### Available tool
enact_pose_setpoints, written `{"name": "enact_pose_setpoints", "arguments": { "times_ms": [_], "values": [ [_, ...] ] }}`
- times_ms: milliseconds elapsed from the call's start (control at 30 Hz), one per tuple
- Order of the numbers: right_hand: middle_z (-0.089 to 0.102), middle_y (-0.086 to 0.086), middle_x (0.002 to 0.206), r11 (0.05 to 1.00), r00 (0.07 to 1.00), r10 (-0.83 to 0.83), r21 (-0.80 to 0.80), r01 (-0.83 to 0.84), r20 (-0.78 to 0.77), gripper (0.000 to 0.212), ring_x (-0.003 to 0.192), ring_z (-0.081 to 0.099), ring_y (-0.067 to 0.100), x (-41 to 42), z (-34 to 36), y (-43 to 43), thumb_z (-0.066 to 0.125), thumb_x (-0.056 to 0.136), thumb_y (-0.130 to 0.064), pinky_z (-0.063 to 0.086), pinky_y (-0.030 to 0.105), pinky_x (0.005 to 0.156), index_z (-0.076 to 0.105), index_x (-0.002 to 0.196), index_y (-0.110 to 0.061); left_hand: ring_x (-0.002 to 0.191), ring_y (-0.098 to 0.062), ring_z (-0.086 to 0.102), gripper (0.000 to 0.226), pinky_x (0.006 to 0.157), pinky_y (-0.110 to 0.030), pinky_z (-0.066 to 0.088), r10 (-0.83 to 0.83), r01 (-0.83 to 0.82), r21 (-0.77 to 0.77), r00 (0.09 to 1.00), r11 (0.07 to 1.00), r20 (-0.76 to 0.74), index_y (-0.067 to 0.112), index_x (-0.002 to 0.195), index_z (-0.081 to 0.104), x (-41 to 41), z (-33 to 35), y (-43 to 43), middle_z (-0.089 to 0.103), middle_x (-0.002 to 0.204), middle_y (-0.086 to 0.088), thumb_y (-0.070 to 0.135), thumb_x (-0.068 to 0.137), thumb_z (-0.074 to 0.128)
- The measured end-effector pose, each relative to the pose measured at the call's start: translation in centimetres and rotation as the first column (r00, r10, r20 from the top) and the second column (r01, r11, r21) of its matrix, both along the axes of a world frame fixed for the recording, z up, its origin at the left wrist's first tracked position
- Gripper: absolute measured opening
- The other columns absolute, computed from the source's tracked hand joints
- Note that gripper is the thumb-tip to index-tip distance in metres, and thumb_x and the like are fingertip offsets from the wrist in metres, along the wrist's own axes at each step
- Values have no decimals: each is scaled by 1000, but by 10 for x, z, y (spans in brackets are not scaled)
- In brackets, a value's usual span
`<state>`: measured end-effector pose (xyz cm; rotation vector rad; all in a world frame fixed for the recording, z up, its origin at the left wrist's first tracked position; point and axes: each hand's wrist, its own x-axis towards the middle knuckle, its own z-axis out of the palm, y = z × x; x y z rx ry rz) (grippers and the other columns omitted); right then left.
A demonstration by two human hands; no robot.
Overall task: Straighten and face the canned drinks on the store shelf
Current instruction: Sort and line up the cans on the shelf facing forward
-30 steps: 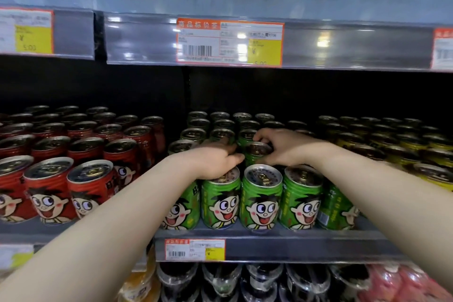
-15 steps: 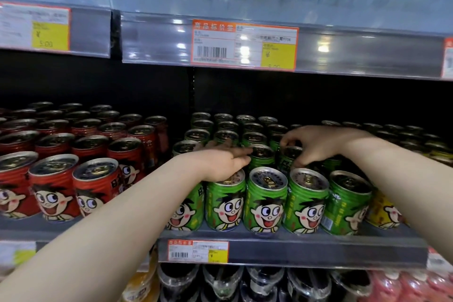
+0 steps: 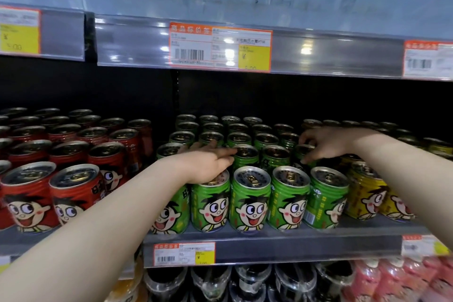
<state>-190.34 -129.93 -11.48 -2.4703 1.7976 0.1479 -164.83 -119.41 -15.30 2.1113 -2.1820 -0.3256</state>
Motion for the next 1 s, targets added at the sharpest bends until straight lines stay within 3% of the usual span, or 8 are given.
{"name": "enact_pose_setpoints", "arguments": {
  "times_ms": [167, 267, 433, 533, 633, 700, 800, 1000],
  "values": [
    [53, 1, 127, 998, 996, 54, 25, -56, 73, 57, 105, 51, 17, -3, 4, 3, 74, 74, -40, 39, 25, 86, 49, 124, -28, 146, -26, -2, 43, 115, -50, -3, -3, 3, -8, 1000, 1000, -4, 57, 138, 17, 1, -1, -2, 0, 159, 4, 54, 95, 19],
    [51, 1, 131, 998, 996, 52, 40, -55, 66, 60, 111, 51, 18, -3, 3, 6, 73, 74, -42, 39, 26, 91, 48, 127, -29, 146, -26, -2, 42, 115, -49, -3, -9, 9, -11, 1000, 1000, -12, 57, 137, 18, 1, -2, -3, 1, 159, 4, 54, 95, 20],
    [56, -4, 124, 987, 970, 139, -102, -121, 200, 47, 103, 53, 12, -12, 7, 27, 65, 80, -48, 41, 23, 87, 54, 121, -30, 145, -23, 12, 45, 117, -46, 12, -19, 15, -101, 999, 995, -47, 49, 139, 26, 3, -4, -4, 14, 158, 1, 53, 94, 27],
    [54, -16, 118, 958, 944, 230, 118, -262, 235, 37, 108, 52, 8, -18, 14, 54, 63, 77, -50, 42, 20, 89, 51, 112, -43, 134, -23, 35, 45, 110, -40, 30, -30, 29, -308, 1000, 951, 3, 32, 138, 40, -4, 0, 2, 35, 148, 1, 44, 94, 38],
    [31, -23, 128, 923, 969, 247, 298, -243, 24, 73, 125, 32, 5, -20, 5, 67, 70, 77, -41, 30, 28, 107, 30, 139, -42, 120, -22, 47, 39, 100, -39, 40, -80, 63, -440, 997, 896, -20, 26, 128, 52, -21, 8, 13, 50, 131, 1, 42, 94, 41],
    [33, -17, 141, 938, 972, 237, 262, -226, -8, 86, 129, 35, 10, -18, 0, 65, 74, 75, -34, 33, 31, 109, 23, 144, -38, 122, -19, 48, 44, 101, -39, 42, -175, 124, -392, 980, 912, -98, 28, 130, 50, -39, 13, 23, 50, 133, 2, 48, 92, 42],
    [37, -6, 144, 954, 976, 217, 217, -206, -26, 85, 128, 39, 14, -16, -1, 64, 75, 73, -37, 36, 31, 106, 26, 143, -35, 131, -20, 39, 62, 107, -39, 35, -307, 298, -284, 952, 911, 16, 29, 141, 33, -67, 10, 29, 40, 144, 0, 57, 87, 45],
    [42, -6, 141, 977, 987, 150, 147, -157, 56, 80, 124, 42, 13, -21, -14, 65, 69, 74, -52, 35, 22, 99, 33, 141, -30, 128, -23, 39, 67, 105, -41, 30, -306, 336, -263, 940, 904, 148, 30, 143, 27, -87, -11, 21, 38, 142, 1, 58, 85, 48]
  ]
}}
